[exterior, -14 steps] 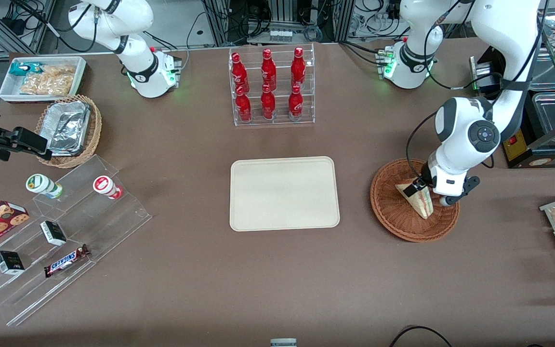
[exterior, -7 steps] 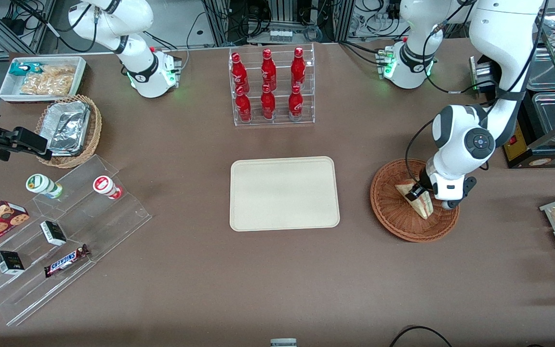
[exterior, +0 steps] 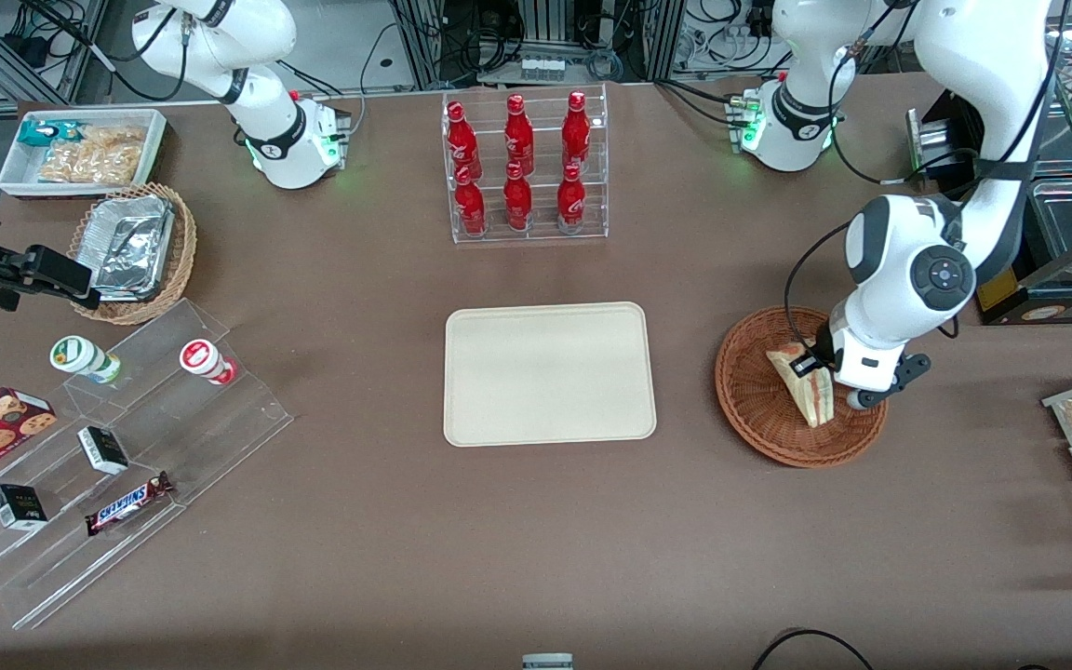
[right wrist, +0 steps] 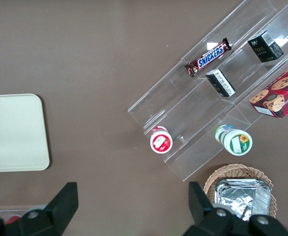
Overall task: Place sandwich from basket to tray
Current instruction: 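Lift the sandwich and carry it over the cream tray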
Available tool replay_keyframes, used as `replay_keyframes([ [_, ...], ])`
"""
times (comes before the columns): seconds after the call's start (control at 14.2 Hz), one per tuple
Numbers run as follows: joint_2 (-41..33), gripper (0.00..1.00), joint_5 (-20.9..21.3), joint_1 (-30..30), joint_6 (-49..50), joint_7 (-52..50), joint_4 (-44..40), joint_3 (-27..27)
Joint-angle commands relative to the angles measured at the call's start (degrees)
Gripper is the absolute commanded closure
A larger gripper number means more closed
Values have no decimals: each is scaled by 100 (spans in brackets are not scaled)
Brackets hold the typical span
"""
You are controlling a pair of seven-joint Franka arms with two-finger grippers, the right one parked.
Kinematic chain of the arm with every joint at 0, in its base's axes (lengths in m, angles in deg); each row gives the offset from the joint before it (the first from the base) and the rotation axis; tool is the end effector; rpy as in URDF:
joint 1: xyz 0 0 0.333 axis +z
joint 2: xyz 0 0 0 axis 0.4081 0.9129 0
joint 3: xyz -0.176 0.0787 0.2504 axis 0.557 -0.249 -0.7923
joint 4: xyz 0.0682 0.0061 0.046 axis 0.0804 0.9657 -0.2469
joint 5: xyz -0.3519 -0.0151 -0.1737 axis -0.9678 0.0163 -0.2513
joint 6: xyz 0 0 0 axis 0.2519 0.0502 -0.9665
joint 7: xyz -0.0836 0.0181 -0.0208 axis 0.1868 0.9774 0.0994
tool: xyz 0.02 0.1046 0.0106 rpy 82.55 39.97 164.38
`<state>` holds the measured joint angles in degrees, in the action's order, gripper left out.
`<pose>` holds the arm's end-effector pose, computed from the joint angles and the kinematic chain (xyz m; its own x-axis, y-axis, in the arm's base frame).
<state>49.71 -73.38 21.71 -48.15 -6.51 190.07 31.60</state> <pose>0.5560 -0.0986 0.3139 0.9106 0.4016 -0.0976 0.4026 -0.9153 -0.0101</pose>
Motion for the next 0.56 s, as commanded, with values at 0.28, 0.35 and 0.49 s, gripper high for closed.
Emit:
replay_keyframes([
  [0.28,967,98,58,-1342,1339,299,-1918,10],
  [0.35,1177,98,31,-1605,1331,203,-2147,10],
  [0.49,1573,98,5,-1984,1339,-148,-2577,10],
])
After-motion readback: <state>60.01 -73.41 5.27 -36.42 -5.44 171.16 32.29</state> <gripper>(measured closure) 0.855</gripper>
